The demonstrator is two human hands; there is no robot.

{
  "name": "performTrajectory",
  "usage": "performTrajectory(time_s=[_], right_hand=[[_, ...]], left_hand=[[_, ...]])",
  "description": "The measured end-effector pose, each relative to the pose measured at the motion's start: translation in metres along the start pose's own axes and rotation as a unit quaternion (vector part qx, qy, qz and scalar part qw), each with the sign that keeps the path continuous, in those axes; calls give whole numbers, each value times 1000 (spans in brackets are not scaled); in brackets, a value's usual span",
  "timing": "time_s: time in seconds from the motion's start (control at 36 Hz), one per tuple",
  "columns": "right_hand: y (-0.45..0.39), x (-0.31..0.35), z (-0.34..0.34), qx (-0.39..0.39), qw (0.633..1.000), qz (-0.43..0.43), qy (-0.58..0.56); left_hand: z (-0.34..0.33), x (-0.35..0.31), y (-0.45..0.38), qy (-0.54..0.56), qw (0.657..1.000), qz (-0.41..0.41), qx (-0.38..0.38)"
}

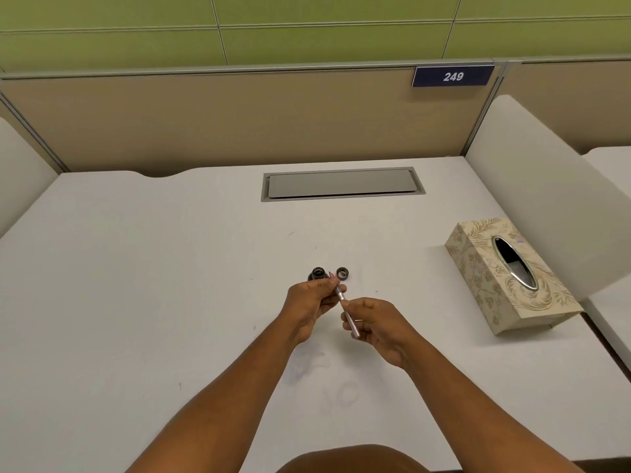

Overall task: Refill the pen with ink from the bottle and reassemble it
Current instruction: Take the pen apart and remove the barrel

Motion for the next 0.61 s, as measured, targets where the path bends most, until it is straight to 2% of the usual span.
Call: performTrajectory(time_s=[0.17,0.31,0.47,0.61], right_hand=[[5,-8,-9,42,996,-43,-61],[5,-7,-5,17,998,-30,-59],[7,-16,-5,34,994,-60,-87],[7,-14,-3,23,997,-39,-63]], left_hand=[[-1,2,1,1,1000,-1,1],[1,3,1,8,1000,-1,-7],[1,5,0,12,1000,1,-8],[2,7,0,3,1000,1,-11]])
Point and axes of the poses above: each hand's wrist, its own y-axis away from the middle knuckle, its own z-axis out of the back of the hand, x = y × z, the point moved 10 cm from there along -y, towards the middle knuckle, and after that the axes turned 10 degrees about -y, right-handed, at the moved point
